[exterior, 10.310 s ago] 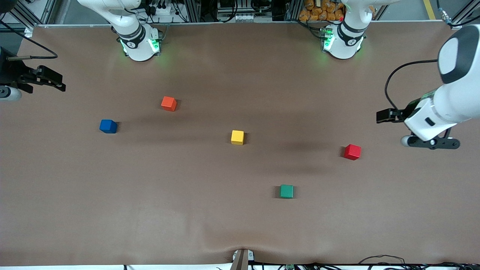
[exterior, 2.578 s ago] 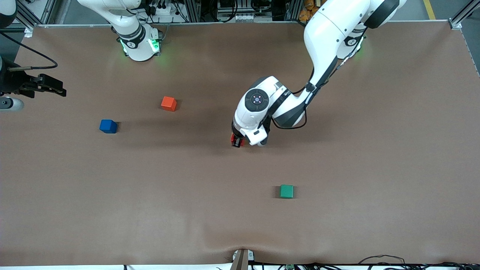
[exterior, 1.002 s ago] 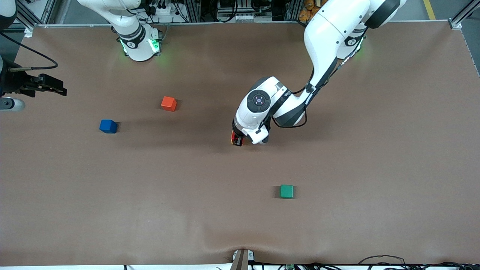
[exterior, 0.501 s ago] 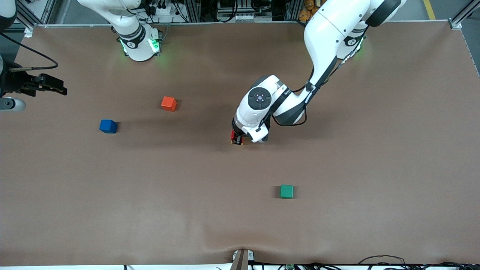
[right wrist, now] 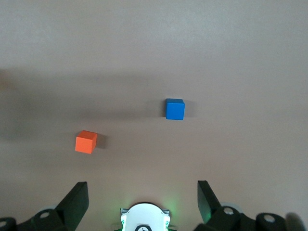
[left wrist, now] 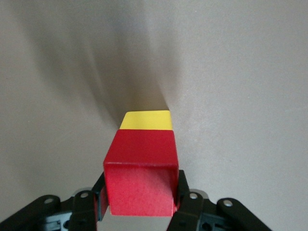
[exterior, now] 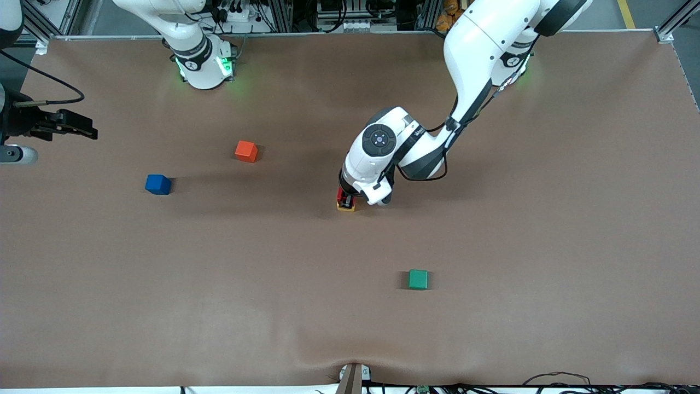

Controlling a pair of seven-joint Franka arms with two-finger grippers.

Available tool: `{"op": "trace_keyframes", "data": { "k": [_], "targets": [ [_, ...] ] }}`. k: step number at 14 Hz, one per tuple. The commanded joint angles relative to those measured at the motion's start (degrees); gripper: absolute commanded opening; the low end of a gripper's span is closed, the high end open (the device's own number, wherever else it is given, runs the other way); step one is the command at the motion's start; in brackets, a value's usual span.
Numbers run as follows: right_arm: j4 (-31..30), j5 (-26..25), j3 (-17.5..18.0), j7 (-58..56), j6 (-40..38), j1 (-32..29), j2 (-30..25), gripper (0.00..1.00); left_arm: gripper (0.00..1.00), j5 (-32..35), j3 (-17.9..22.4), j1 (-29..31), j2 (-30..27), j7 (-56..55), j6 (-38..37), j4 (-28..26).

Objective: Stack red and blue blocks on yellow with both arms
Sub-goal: 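Lower the red cube onto the yellow cube and open the left gripper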

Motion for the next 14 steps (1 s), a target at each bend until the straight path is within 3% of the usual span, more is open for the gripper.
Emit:
{"op": "trace_keyframes", "data": {
  "k": [1, 2, 3, 9, 14],
  "targets": [
    [1.1, 0.8, 0.4, 0.1, -0.7, -0.8, 0.4, 1.0, 0.49, -0.7, 0.1, 0.3, 0.2, -1.1, 1.8, -2.9],
    [1.0, 0.7, 0.4, 0.1, -0.8, -0.8, 0.4, 1.0, 0.92, -0.7, 0.2, 0.3, 0.3, -1.1, 1.8, -2.8],
    [1.0, 0.8, 0.4, 0.1, -0.7, -0.8, 0.4, 1.0, 1.0, -0.6, 0.2, 0.1, 0.3, -1.1, 1.8, -2.5],
    [1.1, 0.7, 0.4, 0.1, -0.7, -0.9, 0.7, 1.0, 1.0, -0.5, 0.2, 0.8, -0.9, -0.3, 1.6, -2.2],
    [1.3, 0.5, 0.4, -0.1, -0.7, -0.8, 0.9, 1.0, 1.0, -0.6, 0.1, 1.8, -6.2, -0.3, -1.7, -2.2]
  ]
}}
